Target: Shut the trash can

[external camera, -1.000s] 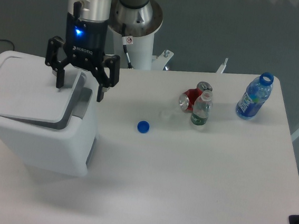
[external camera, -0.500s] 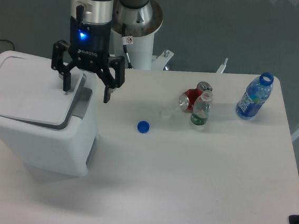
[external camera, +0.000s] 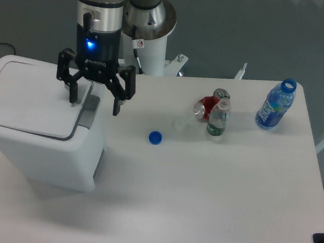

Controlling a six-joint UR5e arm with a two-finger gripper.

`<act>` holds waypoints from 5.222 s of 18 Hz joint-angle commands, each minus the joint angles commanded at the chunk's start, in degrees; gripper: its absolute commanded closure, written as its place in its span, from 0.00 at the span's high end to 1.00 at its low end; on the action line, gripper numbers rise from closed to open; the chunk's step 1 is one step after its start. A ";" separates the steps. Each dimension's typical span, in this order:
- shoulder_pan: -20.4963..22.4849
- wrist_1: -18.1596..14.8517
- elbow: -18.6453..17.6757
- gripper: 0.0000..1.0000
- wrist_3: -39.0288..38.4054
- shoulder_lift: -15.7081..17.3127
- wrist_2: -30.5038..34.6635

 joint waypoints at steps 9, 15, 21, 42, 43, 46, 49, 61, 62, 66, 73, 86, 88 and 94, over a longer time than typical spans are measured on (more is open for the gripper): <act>0.00 0.18 0.00 1.00 0.18 -0.70 0.09; 0.00 0.18 0.09 1.00 0.18 -0.70 0.09; 0.09 0.26 0.09 1.00 0.44 -1.32 0.09; 0.88 0.00 0.97 1.00 0.26 -0.62 -0.26; 1.23 0.00 1.05 1.00 0.26 -0.53 -0.26; 3.06 -0.09 1.06 1.00 0.62 0.61 0.00; 5.53 -0.17 1.06 1.00 1.40 1.84 0.17; 16.86 -7.99 0.09 1.00 17.38 5.62 0.26; 17.83 -9.13 0.09 1.00 19.32 5.88 0.35; 21.44 -11.25 -1.22 1.00 27.40 7.37 2.27; 27.67 -15.11 -3.07 1.00 39.37 9.66 8.52; 55.61 -28.64 -3.43 1.00 70.90 15.55 8.44; 59.57 -29.96 -3.43 1.00 74.95 15.64 8.44; 70.38 -32.52 -3.34 1.00 82.26 15.38 8.17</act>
